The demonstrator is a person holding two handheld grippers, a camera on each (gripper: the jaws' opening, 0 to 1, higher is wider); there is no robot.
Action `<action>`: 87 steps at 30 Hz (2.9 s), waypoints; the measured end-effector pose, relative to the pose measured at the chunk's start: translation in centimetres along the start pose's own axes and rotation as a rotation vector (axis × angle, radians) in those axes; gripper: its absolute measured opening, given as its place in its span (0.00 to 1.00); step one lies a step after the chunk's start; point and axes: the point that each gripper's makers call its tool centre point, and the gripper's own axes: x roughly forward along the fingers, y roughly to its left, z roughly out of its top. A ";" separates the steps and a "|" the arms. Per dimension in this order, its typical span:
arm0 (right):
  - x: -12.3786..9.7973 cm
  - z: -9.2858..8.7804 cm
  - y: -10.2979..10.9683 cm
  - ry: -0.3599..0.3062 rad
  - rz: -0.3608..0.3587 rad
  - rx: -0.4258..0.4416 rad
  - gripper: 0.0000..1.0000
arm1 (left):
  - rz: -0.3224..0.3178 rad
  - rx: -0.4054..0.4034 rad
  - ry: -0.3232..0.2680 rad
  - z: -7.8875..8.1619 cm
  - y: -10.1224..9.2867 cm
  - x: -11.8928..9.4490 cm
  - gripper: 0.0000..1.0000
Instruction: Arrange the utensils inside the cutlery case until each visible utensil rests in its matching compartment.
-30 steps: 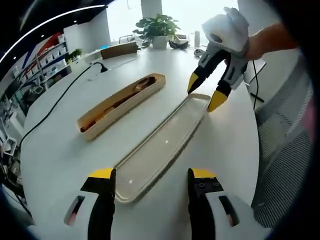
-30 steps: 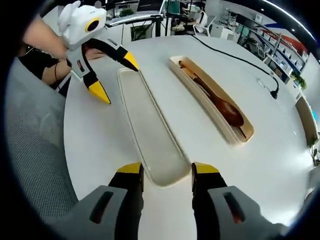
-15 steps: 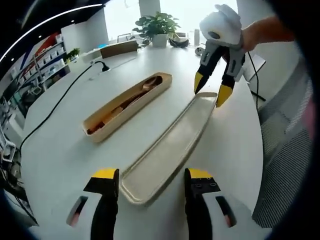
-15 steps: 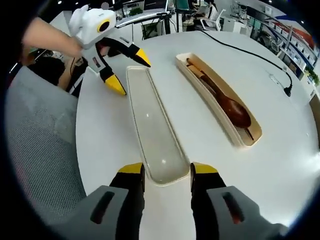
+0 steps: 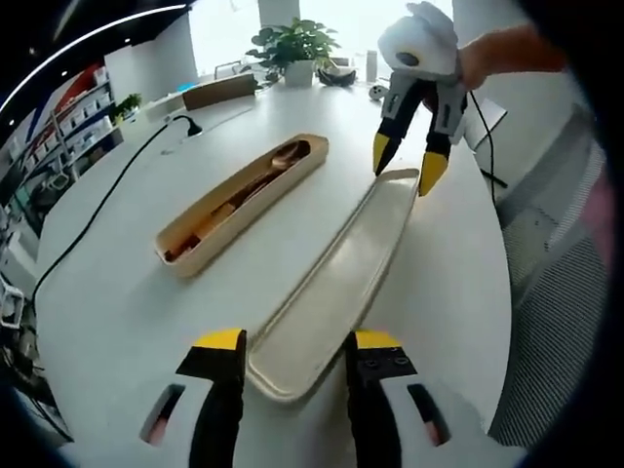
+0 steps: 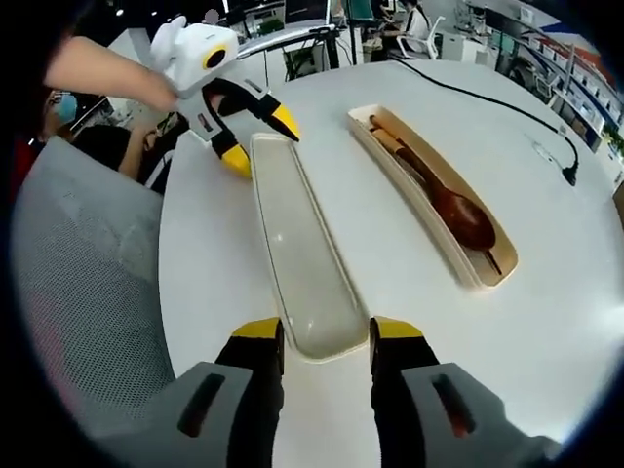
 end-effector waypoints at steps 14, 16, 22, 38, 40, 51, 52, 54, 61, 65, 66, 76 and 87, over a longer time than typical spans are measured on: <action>0.0 -0.5 0.5 0.009 -0.044 -0.099 0.29 | -0.039 -0.013 0.011 0.3 -0.5 -0.2 0.25; 0.3 -0.5 0.8 -0.002 -0.028 -0.082 0.23 | -0.038 0.030 0.026 0.2 -0.7 0.0 0.24; 0.5 -0.2 0.6 -0.018 -0.050 -0.098 0.20 | -0.033 -0.012 0.013 0.2 -0.7 0.1 0.26; -0.3 0.0 0.7 -0.063 -0.027 -0.048 0.09 | -0.038 -0.050 0.048 -0.6 -0.8 -0.2 0.21; -0.3 0.0 0.7 -0.067 -0.027 -0.041 0.09 | -0.032 -0.057 0.056 -0.8 -0.7 -0.2 0.21; -0.4 0.1 0.5 -0.096 -0.045 0.025 0.09 | -0.035 -0.105 0.063 -0.9 -0.8 -0.2 0.23; -0.4 0.1 0.5 -0.095 -0.045 0.021 0.08 | -0.034 -0.110 0.065 -0.9 -0.8 -0.3 0.23; -0.5 0.1 0.6 -0.089 -0.044 0.024 0.08 | -0.036 -0.111 0.068 -0.8 -0.8 -0.3 0.23; -0.4 0.1 0.7 -0.099 -0.039 0.057 0.09 | -0.036 -0.158 0.087 -1.0 -0.7 -0.5 0.24; -0.4 0.0 0.8 -0.104 -0.030 0.081 0.09 | -0.026 -0.147 0.080 -1.1 -0.8 -0.5 0.24; -0.4 0.0 0.8 -0.104 -0.028 0.081 0.09 | -0.019 -0.146 0.079 -1.1 -0.8 -0.5 0.24; -0.4 -0.1 1.5 -0.100 0.013 0.100 0.08 | 0.038 -0.086 0.062 -1.0 -0.2 -0.5 0.29; -0.5 -0.3 1.5 -0.095 0.036 0.143 0.08 | 0.058 -0.038 0.029 -0.8 -0.4 -0.6 0.31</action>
